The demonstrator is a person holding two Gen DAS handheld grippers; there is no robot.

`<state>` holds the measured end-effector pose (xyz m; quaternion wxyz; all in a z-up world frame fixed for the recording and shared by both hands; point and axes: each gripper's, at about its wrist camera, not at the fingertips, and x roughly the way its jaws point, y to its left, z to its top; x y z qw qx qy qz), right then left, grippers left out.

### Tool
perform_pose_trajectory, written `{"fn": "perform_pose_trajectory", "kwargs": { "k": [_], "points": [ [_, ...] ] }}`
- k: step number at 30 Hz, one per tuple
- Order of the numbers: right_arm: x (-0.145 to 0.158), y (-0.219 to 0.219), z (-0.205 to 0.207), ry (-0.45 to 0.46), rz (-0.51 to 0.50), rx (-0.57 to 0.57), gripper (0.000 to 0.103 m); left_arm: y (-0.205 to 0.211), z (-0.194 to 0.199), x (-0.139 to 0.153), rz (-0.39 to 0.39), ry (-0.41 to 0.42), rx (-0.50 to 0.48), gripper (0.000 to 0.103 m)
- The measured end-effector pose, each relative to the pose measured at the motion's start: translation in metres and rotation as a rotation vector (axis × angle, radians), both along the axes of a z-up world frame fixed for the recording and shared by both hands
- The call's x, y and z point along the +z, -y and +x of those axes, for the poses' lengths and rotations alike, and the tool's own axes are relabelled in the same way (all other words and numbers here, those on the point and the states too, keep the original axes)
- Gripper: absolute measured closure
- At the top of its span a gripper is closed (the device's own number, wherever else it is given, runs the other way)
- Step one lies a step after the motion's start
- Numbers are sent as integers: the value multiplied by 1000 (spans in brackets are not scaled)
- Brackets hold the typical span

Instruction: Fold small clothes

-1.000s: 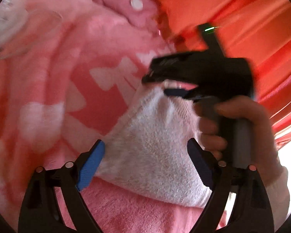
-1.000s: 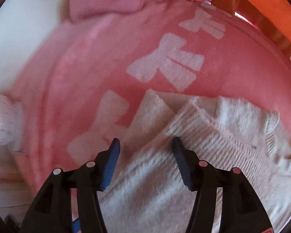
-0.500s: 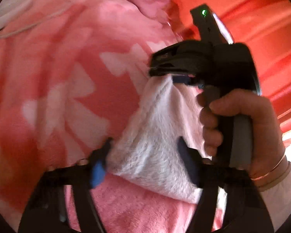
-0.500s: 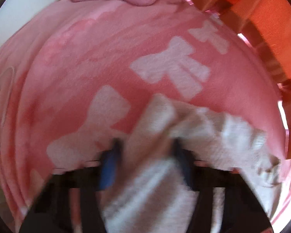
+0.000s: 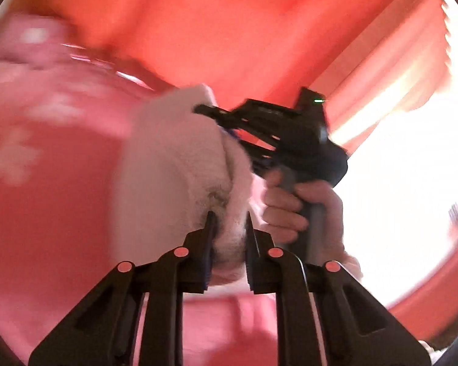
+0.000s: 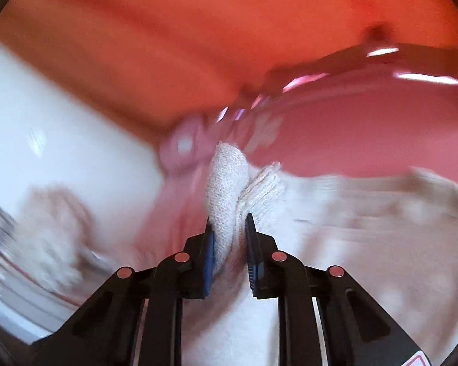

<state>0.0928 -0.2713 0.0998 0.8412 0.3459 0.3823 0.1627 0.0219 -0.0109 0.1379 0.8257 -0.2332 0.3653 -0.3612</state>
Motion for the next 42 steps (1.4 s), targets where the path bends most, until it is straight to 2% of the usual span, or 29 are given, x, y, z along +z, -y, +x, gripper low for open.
{"fn": "perform_pose_trajectory", "kwargs": {
  "k": [2,4,6,7,8,9,10,11,12,13,15,17,19,21,22,23,24,26,28,30,31,32,33,34,35,36,40,42],
  "points": [
    [-18,54,-33,-20,-14,-103,82,66,-12,-13,43,-11,-135,87],
    [-59,102,-59,-132,-35,-180,77,114,-20,-40,107,-39,-210,85],
    [-89,130,-80,-246,-93,-257,77,145,-25,-67,166,-97,-238,85],
    [-93,136,-92,-259,-103,-272,77,153,-29,-80,185,-147,-245,84],
    [-93,140,-107,-234,-87,-273,77,154,-31,-88,176,-184,-252,77],
    [-89,141,-124,-183,-54,-265,77,152,-34,-89,155,-204,-253,65],
    [-83,139,-137,-146,-31,-249,70,142,-38,-86,140,-199,-233,59],
    [-81,138,-143,-128,-21,-236,56,133,-39,-81,148,-179,-201,48],
    [-79,133,-149,-111,-5,-218,51,121,-41,-73,170,-139,-151,39],
    [-80,128,-151,-110,10,-195,45,115,-40,-68,188,-104,-112,35],
    [-89,117,-145,-132,54,-124,44,98,-42,-57,232,-50,-37,23],
    [-102,99,-133,-176,73,-76,39,81,-40,-54,282,-37,33,23],
    [-113,87,-120,-213,54,-55,38,69,-28,-62,308,-77,105,23],
    [-125,69,-97,-249,28,-37,39,59,-13,-74,293,-117,149,23],
    [-124,65,-91,-249,-3,-37,55,56,-9,-77,292,-127,171,23],
    [-119,59,-86,-248,-52,-28,79,58,-4,-76,303,-129,186,23],
    [-103,55,-85,-227,-101,-15,79,58,-3,-76,317,-125,198,23],
    [-61,50,-86,-104,-129,-4,84,53,-4,-68,313,-106,203,23],
    [-14,53,-96,50,-119,15,86,56,-12,-59,314,-72,187,23],
    [2,71,-106,110,-168,-16,86,66,-10,-58,340,-39,166,23],
    [-6,78,-105,83,-201,-39,86,68,-12,-56,355,-33,162,23],
    [-24,85,-99,17,-231,-58,86,72,-10,-59,368,-28,158,23],
    [-64,97,-88,-123,-268,-71,86,79,-7,-64,384,-24,153,23],
    [-92,102,-82,-216,-298,-78,86,82,-3,-67,394,-24,154,23],
    [-114,105,-84,-268,-305,-90,85,85,-3,-71,401,-23,151,23],
    [-116,106,-89,-244,-277,-103,85,89,0,-77,414,-28,149,23],
    [-86,107,-120,-132,-208,-118,78,89,3,-90,429,-55,151,23],
    [-82,109,-139,-145,-220,-126,75,85,2,-87,419,-57,153,23]
  ]
}}
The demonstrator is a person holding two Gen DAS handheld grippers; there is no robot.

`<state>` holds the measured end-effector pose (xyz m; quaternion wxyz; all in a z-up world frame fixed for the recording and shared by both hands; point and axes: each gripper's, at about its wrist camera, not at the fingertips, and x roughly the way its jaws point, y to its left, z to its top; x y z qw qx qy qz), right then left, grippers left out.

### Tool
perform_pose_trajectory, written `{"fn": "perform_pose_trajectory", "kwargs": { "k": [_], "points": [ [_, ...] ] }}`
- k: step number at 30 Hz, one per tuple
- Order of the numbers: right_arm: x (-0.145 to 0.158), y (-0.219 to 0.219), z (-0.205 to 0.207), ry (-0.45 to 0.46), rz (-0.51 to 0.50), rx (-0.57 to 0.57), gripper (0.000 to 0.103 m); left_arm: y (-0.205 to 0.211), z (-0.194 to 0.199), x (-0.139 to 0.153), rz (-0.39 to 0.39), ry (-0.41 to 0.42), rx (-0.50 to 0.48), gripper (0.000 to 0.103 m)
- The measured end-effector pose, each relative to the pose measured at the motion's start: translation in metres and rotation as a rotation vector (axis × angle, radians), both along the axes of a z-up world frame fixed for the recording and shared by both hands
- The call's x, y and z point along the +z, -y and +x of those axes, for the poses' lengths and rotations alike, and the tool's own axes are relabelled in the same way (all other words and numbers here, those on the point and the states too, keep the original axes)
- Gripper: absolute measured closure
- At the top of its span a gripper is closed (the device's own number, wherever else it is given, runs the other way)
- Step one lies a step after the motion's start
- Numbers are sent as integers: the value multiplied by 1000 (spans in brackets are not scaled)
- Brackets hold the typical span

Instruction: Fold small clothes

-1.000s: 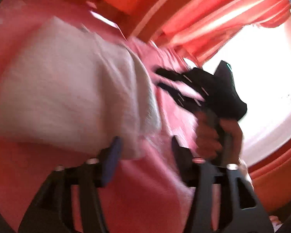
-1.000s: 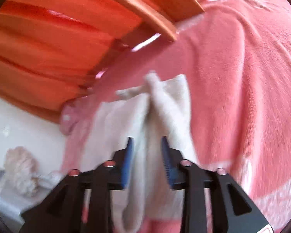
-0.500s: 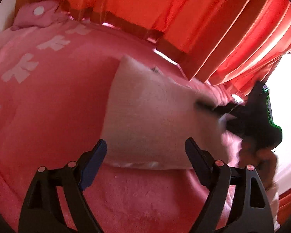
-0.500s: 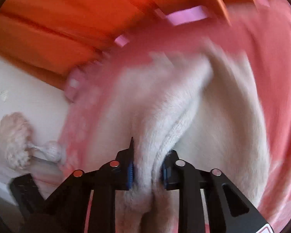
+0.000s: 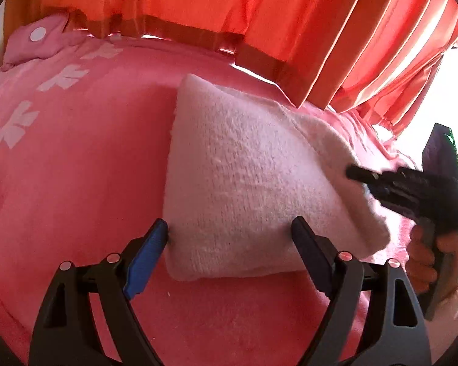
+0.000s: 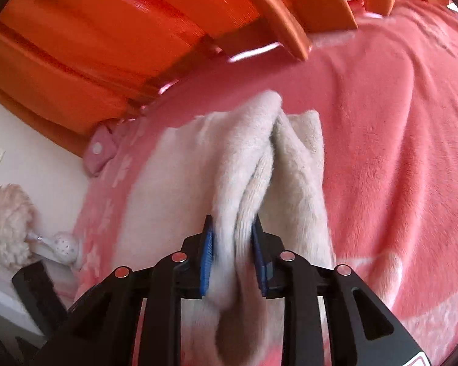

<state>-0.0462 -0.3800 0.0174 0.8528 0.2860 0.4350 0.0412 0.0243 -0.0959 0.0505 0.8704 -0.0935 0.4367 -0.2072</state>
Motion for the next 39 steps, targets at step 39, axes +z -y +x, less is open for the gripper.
{"fn": "perform_pose_trajectory", "kwargs": {
  "k": [39],
  "points": [
    [52,-17,-35,126,-71,38,92,18,3,2,134,-24,22,27]
  ]
}}
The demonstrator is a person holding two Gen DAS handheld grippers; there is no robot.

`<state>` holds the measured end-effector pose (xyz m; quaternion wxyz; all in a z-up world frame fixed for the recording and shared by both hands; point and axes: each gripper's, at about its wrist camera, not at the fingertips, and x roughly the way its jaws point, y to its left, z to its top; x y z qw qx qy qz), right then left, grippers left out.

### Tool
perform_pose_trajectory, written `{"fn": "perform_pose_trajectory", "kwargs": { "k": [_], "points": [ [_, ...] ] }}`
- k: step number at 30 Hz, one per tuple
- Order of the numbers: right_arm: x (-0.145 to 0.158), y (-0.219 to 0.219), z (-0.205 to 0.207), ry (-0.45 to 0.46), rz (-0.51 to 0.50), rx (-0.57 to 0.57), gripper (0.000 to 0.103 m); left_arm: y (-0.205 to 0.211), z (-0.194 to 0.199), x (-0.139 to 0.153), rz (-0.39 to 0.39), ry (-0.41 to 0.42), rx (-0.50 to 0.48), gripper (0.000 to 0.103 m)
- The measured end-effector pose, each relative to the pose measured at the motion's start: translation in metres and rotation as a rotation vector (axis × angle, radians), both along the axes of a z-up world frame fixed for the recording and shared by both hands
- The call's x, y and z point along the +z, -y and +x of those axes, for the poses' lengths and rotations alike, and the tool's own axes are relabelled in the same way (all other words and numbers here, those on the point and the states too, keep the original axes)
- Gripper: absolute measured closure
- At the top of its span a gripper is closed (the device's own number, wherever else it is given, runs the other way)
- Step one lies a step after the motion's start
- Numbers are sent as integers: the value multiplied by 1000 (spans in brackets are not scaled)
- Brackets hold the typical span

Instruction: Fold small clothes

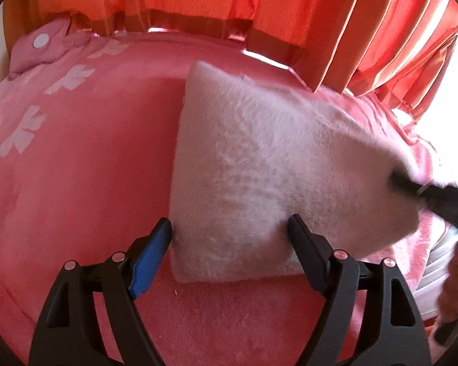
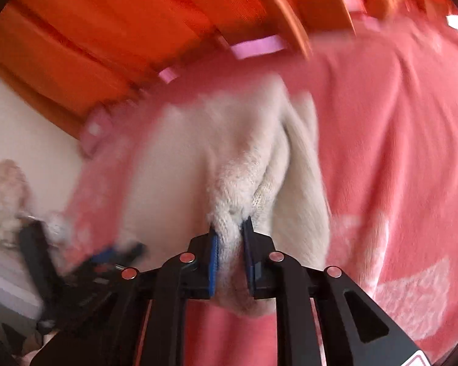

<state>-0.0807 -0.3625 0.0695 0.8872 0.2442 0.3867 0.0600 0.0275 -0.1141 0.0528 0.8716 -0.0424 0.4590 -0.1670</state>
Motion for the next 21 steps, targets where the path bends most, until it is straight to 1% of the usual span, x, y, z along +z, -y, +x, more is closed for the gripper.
{"fn": "perform_pose_trajectory", "kwargs": {
  "k": [1,2,3,4,5,6,7,8,9,11,12,14,15,17,19,21],
  "points": [
    [13,0,-6,45,-2,1,95,-1,-2,5,0,14,0,27],
    [22,1,-11,77,-3,-4,95,-1,-5,11,4,37,-1,27],
    [20,5,-14,76,-9,-14,95,-1,-6,14,12,49,-5,26],
    [9,7,-12,43,-32,-23,95,1,-7,17,26,58,-10,24],
    [-7,9,-4,-11,-59,-36,95,1,-7,17,32,56,-15,24],
    [-39,14,6,-116,-83,-47,95,3,-7,16,36,50,-22,24],
    [-66,15,15,-198,-86,-49,95,5,-7,13,40,40,-29,24],
    [-88,18,18,-245,-56,-50,95,7,-7,10,48,32,-29,24],
    [-93,23,11,-212,14,-62,95,8,-6,5,60,20,-28,24],
    [-76,25,2,-170,29,-82,94,9,-7,0,70,11,-35,24],
    [-62,23,-3,-137,26,-84,93,10,-7,-3,82,6,-35,24],
    [-42,19,-9,-90,-17,-82,92,10,-7,-6,84,1,-31,24],
    [-36,18,-9,-79,-38,-86,88,11,-7,-6,85,-1,-27,24],
    [-34,19,-2,-84,-77,-96,74,12,-6,-7,89,-2,-25,24],
    [-38,24,12,-96,-77,-117,68,12,-5,-8,92,0,-20,23],
    [-45,26,28,-105,-37,-114,62,13,-5,-10,93,-3,-15,22]
  ]
}}
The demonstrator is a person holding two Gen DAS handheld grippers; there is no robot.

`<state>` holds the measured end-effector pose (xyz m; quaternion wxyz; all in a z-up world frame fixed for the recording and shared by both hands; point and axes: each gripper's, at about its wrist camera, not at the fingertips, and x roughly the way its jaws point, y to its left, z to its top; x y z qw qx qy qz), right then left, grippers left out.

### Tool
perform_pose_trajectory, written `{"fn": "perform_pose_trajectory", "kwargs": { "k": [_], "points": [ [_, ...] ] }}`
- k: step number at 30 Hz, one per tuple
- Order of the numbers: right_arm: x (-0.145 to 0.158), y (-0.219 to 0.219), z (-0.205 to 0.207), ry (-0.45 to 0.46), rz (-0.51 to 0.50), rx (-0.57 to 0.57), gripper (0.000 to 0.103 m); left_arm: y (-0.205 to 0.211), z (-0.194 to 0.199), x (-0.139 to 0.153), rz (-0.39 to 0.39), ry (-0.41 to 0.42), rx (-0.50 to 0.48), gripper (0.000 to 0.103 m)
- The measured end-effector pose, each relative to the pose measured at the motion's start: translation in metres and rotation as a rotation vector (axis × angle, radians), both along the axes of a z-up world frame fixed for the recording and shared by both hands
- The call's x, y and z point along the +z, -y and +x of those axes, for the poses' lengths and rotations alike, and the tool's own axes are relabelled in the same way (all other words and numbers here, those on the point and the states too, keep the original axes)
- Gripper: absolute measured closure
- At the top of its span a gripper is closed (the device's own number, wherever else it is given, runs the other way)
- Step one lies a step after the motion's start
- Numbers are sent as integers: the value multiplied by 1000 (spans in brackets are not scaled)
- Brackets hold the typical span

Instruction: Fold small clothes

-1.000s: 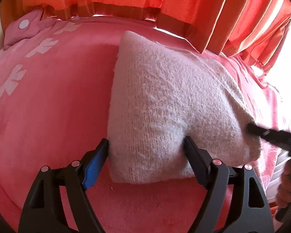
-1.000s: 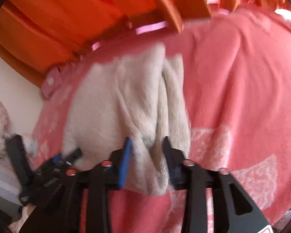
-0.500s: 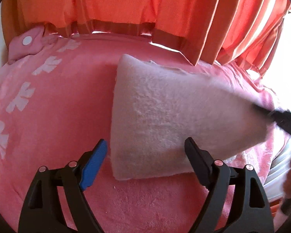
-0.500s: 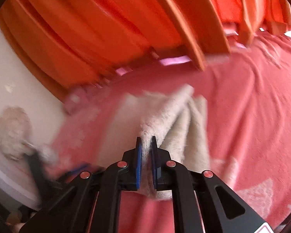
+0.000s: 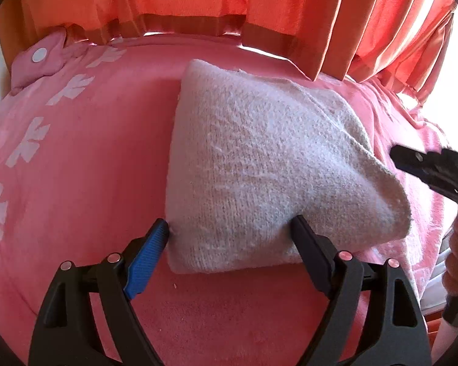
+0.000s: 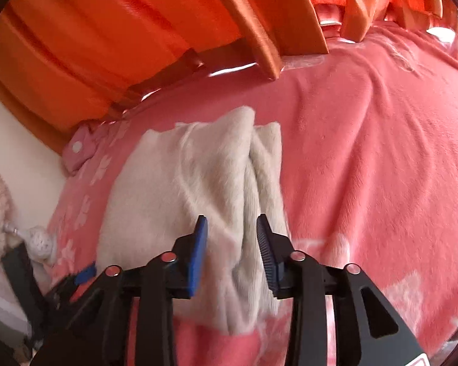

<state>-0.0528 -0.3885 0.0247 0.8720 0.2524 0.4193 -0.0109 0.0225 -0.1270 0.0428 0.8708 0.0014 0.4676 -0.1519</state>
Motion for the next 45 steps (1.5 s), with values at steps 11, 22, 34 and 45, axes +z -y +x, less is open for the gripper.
{"fn": "perform_pose_trajectory", "kwargs": {
  "k": [11,22,34,45],
  "points": [
    [49,-21,42,171,-5,83,90,-5,1,12,-33,46,13,21],
    [-1,12,17,51,36,-24,88,1,6,-9,-8,-9,-10,18],
    [-8,-25,-37,-104,-103,65,85,8,-2,-9,50,2,-21,18],
    [-10,-29,-46,-162,-150,71,78,6,-7,-16,77,-23,-11,18]
  ]
}}
